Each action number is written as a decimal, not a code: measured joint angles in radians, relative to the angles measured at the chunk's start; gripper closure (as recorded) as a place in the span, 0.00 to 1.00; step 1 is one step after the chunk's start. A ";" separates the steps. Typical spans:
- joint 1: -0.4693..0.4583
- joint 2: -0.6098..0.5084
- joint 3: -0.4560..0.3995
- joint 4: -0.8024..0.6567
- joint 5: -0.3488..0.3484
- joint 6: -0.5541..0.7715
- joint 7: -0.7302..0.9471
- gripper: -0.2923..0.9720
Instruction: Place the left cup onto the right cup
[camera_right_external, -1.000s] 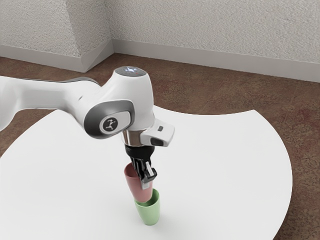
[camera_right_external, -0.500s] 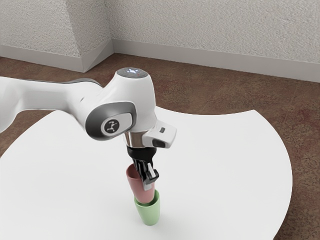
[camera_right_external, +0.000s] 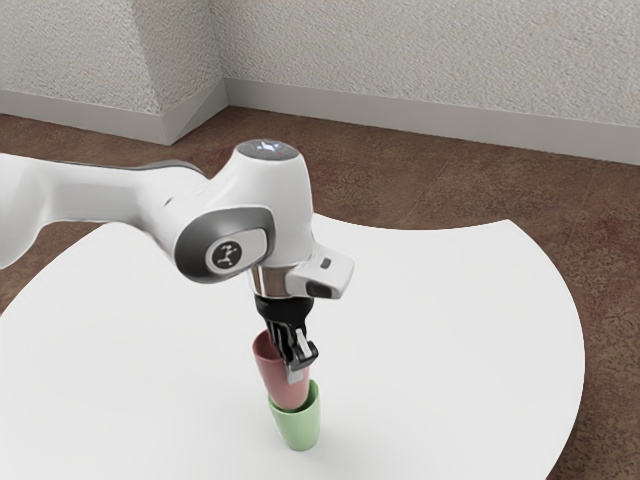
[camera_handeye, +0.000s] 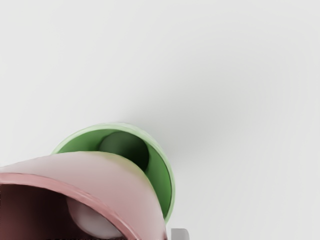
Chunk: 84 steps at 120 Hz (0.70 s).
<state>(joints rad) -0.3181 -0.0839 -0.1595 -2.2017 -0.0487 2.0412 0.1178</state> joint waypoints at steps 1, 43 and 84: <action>0.000 0.000 0.000 0.000 0.000 0.001 0.000 0.85; 0.000 0.014 0.000 0.000 0.001 0.013 0.000 0.85; -0.003 0.025 0.000 0.000 0.001 0.019 -0.001 0.85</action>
<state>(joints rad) -0.3211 -0.0586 -0.1593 -2.2017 -0.0482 2.0599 0.1172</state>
